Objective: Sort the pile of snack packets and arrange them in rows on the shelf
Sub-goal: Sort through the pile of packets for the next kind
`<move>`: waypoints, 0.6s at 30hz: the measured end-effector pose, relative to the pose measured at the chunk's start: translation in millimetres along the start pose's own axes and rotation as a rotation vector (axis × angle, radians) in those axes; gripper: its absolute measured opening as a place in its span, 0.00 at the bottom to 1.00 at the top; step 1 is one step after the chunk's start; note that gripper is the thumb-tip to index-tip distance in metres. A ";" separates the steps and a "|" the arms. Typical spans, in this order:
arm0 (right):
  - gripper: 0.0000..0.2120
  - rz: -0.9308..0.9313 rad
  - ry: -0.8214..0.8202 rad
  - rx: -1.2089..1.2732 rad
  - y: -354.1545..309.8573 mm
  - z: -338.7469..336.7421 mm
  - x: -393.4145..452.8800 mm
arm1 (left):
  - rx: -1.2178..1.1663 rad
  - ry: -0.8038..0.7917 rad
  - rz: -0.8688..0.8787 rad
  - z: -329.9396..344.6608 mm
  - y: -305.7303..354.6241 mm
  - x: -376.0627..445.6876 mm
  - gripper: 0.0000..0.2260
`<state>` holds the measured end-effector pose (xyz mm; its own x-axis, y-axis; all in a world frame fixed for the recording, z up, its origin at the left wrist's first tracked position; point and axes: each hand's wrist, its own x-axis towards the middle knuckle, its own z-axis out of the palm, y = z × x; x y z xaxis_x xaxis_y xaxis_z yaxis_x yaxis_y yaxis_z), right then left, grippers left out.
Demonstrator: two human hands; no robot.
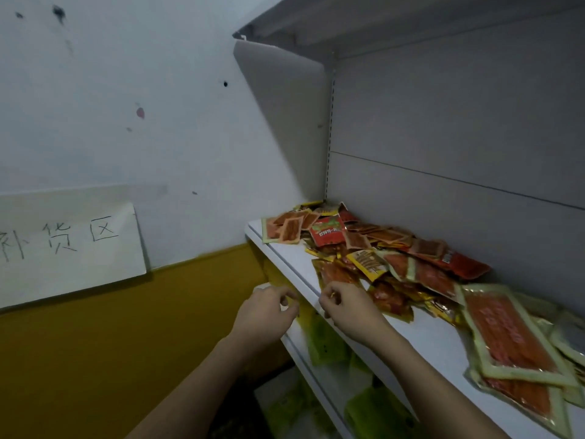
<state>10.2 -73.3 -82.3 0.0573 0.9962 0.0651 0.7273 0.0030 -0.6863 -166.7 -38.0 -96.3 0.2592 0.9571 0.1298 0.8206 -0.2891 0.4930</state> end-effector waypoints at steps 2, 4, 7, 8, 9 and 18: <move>0.09 0.010 0.023 -0.001 -8.2 8.5 36.7 | -0.052 0.006 0.020 -1.5 -24.3 41.0 0.12; 0.09 0.027 0.052 0.006 -16.5 18.5 73.7 | -0.104 -0.002 0.055 -1.2 -46.8 78.9 0.12; 0.09 0.080 0.109 0.021 -32.2 35.7 125.8 | -0.187 -0.004 0.117 -0.3 -78.1 125.9 0.11; 0.08 0.098 0.124 0.015 -37.2 40.9 141.8 | -0.207 -0.007 0.129 -0.9 -87.1 138.6 0.11; 0.07 0.115 0.144 0.011 -40.5 45.1 157.1 | -0.218 -0.011 0.143 -1.8 -95.7 151.2 0.11; 0.06 0.220 0.299 -0.026 -39.7 60.0 272.8 | -0.456 -0.059 0.200 -11.5 -133.5 258.4 0.07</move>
<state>-44.1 203.5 -80.7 0.4083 0.9036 0.1296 0.6922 -0.2140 -0.6892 -215.1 248.2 -118.7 0.4279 0.8770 0.2184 0.4487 -0.4159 0.7910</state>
